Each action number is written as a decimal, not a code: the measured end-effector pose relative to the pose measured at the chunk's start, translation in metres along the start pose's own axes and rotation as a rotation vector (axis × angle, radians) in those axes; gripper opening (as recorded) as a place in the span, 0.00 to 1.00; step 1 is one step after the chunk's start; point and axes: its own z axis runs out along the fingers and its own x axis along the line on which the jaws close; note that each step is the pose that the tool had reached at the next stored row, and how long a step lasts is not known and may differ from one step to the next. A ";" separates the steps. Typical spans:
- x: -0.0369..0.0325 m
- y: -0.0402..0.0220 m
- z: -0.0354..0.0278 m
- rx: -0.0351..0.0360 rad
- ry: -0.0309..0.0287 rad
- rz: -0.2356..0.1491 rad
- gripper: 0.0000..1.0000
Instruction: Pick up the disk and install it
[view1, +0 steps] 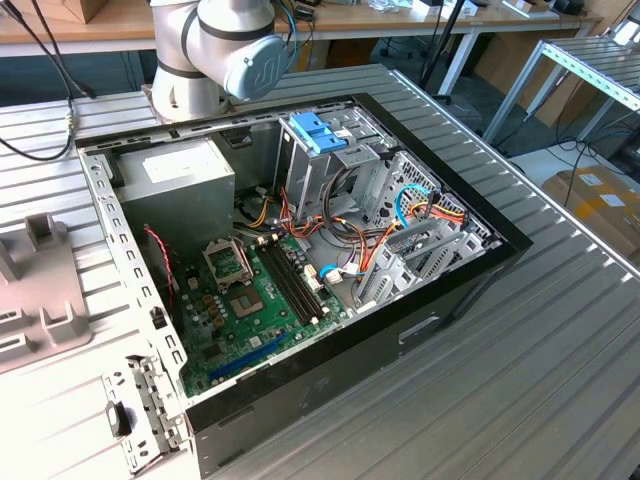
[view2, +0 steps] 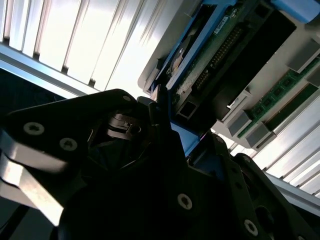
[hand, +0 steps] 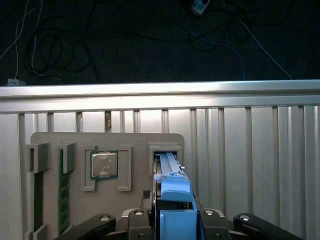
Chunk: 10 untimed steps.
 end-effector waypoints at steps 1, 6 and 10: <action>-0.0001 0.0000 -0.0013 -0.0001 -0.0010 0.000 0.37; -0.0002 0.0001 -0.0060 -0.0002 -0.0049 0.000 0.37; -0.0003 0.0002 -0.0087 -0.0003 -0.0097 0.000 0.37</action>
